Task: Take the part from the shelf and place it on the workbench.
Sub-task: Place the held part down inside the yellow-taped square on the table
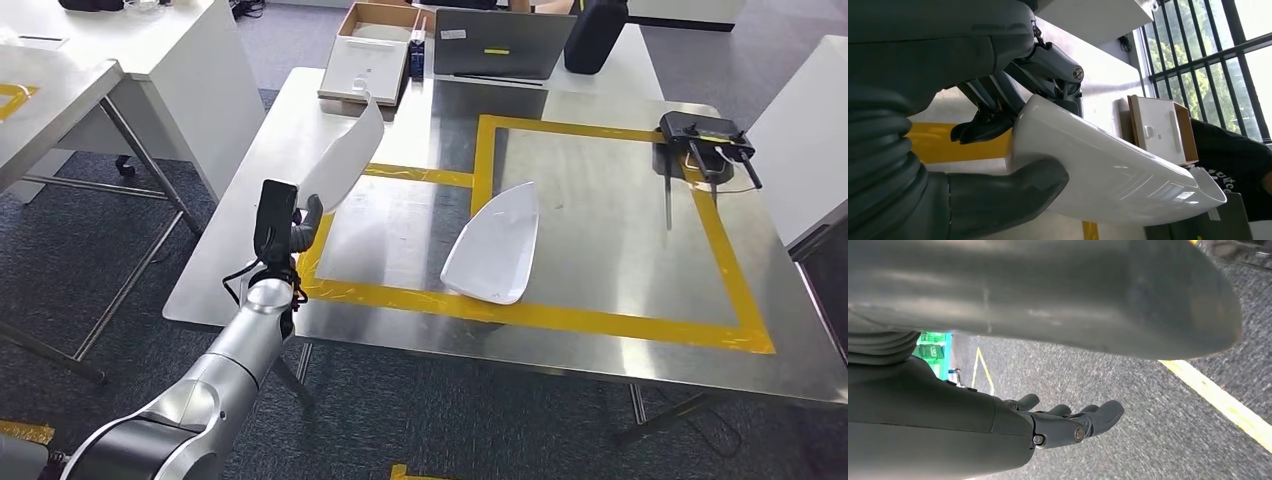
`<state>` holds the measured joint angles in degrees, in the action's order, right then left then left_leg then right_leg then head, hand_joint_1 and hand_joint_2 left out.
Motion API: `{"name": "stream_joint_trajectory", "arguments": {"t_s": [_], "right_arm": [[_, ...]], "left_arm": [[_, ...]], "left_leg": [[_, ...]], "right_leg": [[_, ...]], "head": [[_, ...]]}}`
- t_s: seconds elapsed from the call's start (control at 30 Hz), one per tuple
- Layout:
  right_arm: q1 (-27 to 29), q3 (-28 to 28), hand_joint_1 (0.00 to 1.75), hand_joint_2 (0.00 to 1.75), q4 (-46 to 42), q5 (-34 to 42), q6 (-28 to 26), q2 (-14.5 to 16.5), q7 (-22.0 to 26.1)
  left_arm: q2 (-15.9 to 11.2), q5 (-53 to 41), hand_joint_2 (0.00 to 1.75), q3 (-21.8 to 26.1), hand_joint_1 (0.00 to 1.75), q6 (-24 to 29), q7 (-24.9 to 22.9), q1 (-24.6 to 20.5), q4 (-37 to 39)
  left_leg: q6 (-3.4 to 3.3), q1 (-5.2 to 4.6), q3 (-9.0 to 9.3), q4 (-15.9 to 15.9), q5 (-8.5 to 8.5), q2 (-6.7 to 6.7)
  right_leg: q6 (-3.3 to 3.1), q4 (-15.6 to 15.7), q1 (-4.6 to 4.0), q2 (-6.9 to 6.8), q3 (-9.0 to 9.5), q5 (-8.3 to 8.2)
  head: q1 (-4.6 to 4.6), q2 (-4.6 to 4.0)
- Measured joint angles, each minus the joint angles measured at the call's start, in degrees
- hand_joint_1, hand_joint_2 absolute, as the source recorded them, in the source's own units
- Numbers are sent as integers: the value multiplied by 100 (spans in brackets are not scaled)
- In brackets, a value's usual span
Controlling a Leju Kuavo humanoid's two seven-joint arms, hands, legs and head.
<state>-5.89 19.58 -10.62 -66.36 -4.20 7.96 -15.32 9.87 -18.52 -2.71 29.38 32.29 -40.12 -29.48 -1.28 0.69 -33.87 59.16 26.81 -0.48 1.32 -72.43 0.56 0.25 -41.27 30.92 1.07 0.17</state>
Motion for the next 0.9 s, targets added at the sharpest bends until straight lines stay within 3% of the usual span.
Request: {"name": "stream_joint_trajectory", "arguments": {"t_s": [0.07,0.1,0.13,0.23,0.3,0.4,0.43,0.47,0.5,0.57,0.6,0.67,0.8,0.9], "right_arm": [[0,0,0,0,0,1,0,0,1],[-7,-1,0,0,0,1,0,0,2],[-12,-1,0,0,0,2,0,1,3],[-10,0,0,0,0,9,-1,4,4],[-6,0,0,0,0,14,-2,7,5],[-13,0,0,0,0,10,0,9,13],[-10,0,0,0,0,6,1,9,15],[-6,0,0,0,0,1,2,9,16],[-2,0,0,0,0,-4,2,9,15],[-2,1,0,0,0,-14,2,11,16],[-6,1,0,0,0,-21,2,12,17],[-12,2,0,0,0,-31,2,13,19],[0,7,0,0,0,-42,2,13,18],[-4,9,0,0,0,-46,2,13,19]], "left_arm": [[6,-2,175,2,175,-16,-15,-15,22],[10,-3,175,4,175,-23,-26,-30,32],[13,-3,175,9,175,-27,-36,-46,42],[16,-5,175,20,175,-43,-72,-80,75],[17,-16,175,22,175,-56,-82,-105,88],[11,-76,175,26,175,-34,-56,-103,119],[10,-95,175,27,175,-12,-44,-84,133],[10,-105,175,28,175,9,-38,-67,145],[10,-111,175,32,175,21,-33,-60,154],[8,-124,175,50,175,31,-17,-73,164],[9,-133,175,63,175,32,-8,-86,166],[14,-149,175,87,175,38,8,-101,171],[10,-136,175,157,175,81,19,-94,175],[10,-106,175,197,44,80,31,-93,180]], "left_leg": [[41,-9,112,0,85,-4],[71,-17,141,1,120,-8],[102,-24,156,-5,143,-9],[204,-24,174,-28,184,-7],[264,-22,71,203,316,4],[306,-14,-514,1240,684,14],[311,-13,-686,1482,699,15],[312,-11,-766,1527,609,17],[305,-10,-729,1343,417,19],[278,-14,-444,606,-16,21],[251,-17,-305,294,-137,19],[206,-26,-186,34,-167,8],[174,-31,-181,12,-172,-17],[137,-36,-180,13,-162,-23]], "right_leg": [[-53,837,-14,-7,278,-532],[-82,1154,-27,-9,405,-657],[-108,1326,-42,-10,477,-687],[-183,1406,-42,1,536,-631],[-241,1445,-13,2,594,-622],[-314,1455,-11,-1,662,-568],[-324,1453,-12,2,684,-546],[-324,1449,-12,7,709,-523],[-316,1441,-12,15,739,-497],[-277,1410,-21,28,796,-432],[-248,1388,-31,33,809,-398],[-222,1358,-57,34,808,-354],[-298,1384,-65,27,824,-363],[-280,1422,-65,22,848,-370]], "head": [[0,0],[1,0],[3,0],[8,0],[25,0],[46,0],[46,0],[47,0],[48,0],[47,0],[46,0],[34,0],[25,0],[24,0]]}}
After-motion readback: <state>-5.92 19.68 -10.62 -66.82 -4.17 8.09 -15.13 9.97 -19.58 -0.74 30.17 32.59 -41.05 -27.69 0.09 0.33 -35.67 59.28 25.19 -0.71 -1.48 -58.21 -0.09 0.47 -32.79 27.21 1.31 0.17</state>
